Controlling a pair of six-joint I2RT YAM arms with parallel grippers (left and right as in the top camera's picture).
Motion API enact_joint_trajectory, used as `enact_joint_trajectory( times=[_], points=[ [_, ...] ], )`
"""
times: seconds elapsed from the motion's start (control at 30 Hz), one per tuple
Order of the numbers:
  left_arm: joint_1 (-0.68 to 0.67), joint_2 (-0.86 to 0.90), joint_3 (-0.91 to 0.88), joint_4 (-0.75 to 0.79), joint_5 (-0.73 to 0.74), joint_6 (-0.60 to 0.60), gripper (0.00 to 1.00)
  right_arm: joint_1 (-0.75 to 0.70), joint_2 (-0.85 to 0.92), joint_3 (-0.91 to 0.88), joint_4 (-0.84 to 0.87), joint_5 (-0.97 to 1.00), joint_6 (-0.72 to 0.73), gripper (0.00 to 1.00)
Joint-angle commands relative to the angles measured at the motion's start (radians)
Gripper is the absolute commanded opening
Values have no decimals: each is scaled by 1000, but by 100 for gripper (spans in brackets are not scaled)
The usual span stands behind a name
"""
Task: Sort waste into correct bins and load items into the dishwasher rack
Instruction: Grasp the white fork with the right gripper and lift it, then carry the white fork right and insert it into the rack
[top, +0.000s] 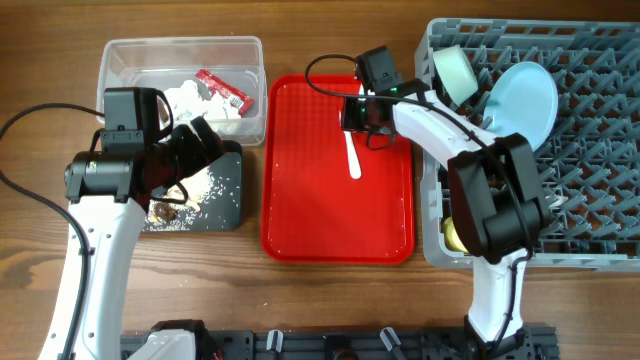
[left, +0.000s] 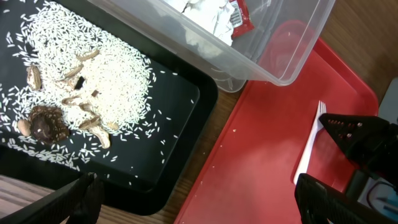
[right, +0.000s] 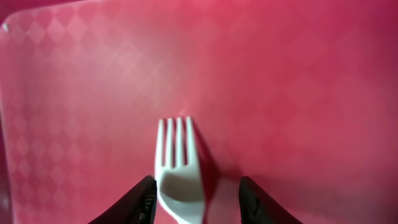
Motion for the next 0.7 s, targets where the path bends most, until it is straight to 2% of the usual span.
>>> enact_joint_trajectory(
  times=[0.0, 0.33, 0.67],
  points=[
    [6, 0, 17, 3, 8, 11, 100, 15, 35, -3, 11, -16, 5, 44],
    [6, 0, 17, 3, 8, 11, 100, 27, 120, -3, 9, -17, 24, 38],
    [6, 0, 17, 3, 8, 11, 100, 27, 124, -3, 18, -17, 34, 11]
  ],
)
